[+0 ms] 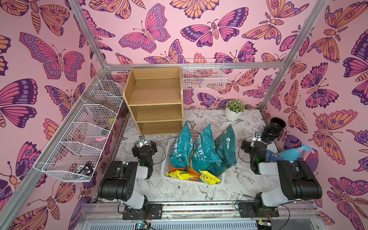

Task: Take down the fertilizer bag from the shelf
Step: Reset both arms

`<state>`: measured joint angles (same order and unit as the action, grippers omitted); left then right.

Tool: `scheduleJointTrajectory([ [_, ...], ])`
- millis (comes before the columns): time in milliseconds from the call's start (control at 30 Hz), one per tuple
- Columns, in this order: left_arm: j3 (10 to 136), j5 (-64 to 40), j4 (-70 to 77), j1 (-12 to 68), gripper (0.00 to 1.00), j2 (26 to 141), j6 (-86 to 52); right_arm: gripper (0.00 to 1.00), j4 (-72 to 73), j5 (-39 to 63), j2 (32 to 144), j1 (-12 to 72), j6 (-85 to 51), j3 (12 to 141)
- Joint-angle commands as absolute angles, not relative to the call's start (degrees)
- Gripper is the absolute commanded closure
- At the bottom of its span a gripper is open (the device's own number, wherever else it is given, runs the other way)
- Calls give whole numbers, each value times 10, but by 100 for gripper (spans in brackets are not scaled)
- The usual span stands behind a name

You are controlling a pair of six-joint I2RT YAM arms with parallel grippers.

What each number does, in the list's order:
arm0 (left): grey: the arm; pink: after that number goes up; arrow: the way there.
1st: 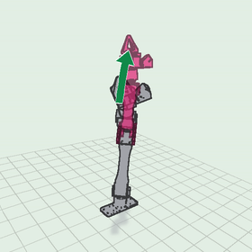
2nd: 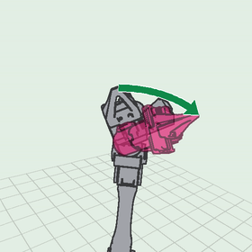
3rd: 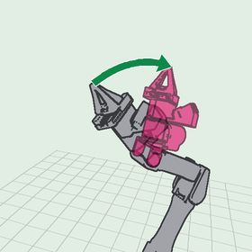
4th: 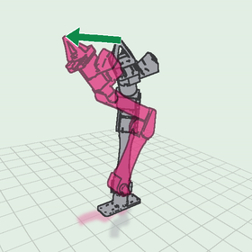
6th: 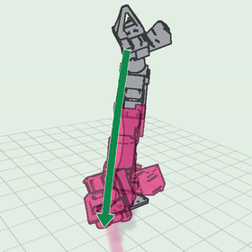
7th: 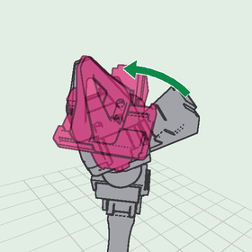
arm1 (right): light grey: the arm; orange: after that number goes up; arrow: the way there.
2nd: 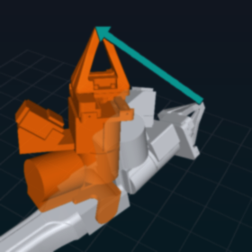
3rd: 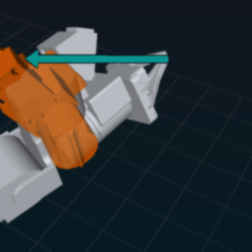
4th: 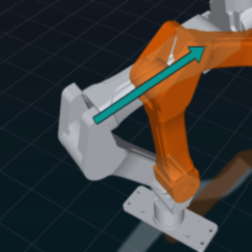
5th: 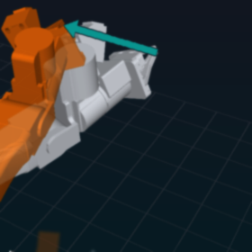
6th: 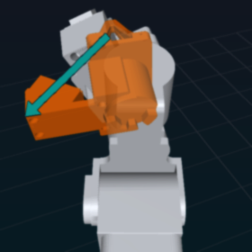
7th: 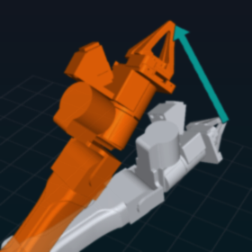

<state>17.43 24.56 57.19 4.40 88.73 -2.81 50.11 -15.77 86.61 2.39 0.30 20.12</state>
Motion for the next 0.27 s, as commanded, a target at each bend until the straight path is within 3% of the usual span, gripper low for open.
scheduleJointTrajectory([
  [0, 176, 231, 584, 42, 0, 891, -35, 1, 495, -145, 861, 22, 5, 211],
  [233, 179, 229, 577, 41, 0, 890, -37, 1, 480, -122, 857, 13, 0, 217],
])
